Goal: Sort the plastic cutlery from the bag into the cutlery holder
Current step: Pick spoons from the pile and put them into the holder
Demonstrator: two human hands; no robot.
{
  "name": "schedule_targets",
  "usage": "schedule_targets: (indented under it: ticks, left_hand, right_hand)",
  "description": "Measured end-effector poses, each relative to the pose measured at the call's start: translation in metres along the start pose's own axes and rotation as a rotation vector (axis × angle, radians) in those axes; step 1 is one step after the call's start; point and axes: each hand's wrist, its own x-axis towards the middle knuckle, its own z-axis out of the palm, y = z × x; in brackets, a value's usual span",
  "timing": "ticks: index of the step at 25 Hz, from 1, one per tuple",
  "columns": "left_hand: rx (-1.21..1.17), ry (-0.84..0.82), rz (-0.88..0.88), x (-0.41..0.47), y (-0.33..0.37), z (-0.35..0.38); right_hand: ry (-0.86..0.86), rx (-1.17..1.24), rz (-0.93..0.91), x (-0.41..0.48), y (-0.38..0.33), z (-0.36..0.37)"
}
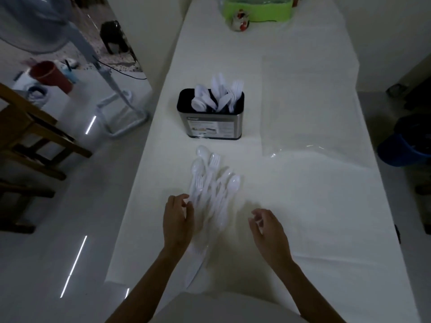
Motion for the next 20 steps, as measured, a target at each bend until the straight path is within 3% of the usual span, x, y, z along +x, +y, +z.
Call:
schedule_targets:
  ticks: [5,10,14,20]
  left_hand:
    - [-0.002,-0.128,-0.073,-0.007,-0.022,-0.023]
    - [-0.060,-0.226,-0.303,0.010,-0.017,-0.023]
    - [-0.025,-0.271,-0.302,0.021,-0.018,-0.020]
    - [-0.089,-0.235,-0.270,0.034,-0.020,-0.017]
  right_hand:
    - [-0.068,-0.036,0.166,0.023,-0.036,0.016]
    - [-0.106,-0.056,0.372,0.065,-0.065,0.028]
    - [-0.146,0.075,0.464,0.076,-0.066,0.029]
    - [-0.042,0.153,0.436,0.064,-0.056,0.012]
